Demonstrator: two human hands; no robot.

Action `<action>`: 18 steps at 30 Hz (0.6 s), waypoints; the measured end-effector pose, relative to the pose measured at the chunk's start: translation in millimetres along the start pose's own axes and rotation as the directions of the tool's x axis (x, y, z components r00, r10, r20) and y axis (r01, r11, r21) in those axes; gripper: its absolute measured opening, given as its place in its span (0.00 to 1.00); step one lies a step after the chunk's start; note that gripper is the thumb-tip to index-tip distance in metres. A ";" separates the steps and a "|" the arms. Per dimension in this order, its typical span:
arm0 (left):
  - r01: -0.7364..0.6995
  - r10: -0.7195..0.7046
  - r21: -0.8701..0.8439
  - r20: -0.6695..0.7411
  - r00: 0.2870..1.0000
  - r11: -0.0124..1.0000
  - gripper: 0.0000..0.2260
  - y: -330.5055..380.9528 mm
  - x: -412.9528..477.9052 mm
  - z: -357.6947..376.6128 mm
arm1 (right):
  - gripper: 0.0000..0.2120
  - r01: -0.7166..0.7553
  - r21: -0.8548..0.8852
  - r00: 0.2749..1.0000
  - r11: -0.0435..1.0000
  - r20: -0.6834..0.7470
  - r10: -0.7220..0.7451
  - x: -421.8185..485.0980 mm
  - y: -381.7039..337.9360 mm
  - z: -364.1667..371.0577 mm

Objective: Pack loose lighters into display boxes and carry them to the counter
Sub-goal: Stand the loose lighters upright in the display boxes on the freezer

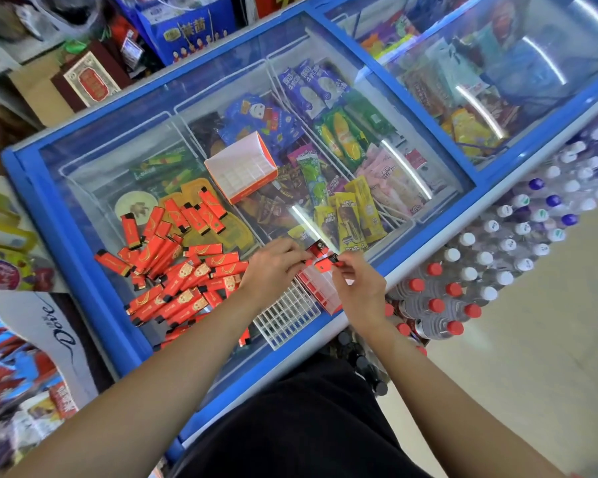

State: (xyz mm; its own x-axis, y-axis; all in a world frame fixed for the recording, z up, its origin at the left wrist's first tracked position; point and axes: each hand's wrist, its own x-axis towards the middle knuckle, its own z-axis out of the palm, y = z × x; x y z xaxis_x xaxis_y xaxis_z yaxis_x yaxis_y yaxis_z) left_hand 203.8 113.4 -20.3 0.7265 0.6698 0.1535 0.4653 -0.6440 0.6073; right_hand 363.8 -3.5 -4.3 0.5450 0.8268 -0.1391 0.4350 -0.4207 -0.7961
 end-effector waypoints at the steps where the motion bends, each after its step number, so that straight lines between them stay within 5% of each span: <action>1: -0.017 0.017 0.009 -0.002 1.000 1.000 0.09 -2.1 0.4 0.7 | 0.06 -0.002 0.006 1.000 1.000 -0.009 0.002 0.2 1.5 1.7; 18: -0.059 0.064 0.073 -0.061 0.996 0.996 0.06 -9.1 2.3 4.3 | 0.06 0.244 -0.090 0.936 0.966 -0.241 -0.259 4.6 18.4 28.6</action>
State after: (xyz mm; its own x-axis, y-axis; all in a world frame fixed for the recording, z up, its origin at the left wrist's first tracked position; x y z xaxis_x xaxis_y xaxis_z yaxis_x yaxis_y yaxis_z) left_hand 203.4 119.2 -28.8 0.7223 0.6488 0.2394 0.4573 -0.7078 0.5384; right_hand 353.9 3.2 -36.4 0.5699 0.7924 0.2175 0.6176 -0.2385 -0.7494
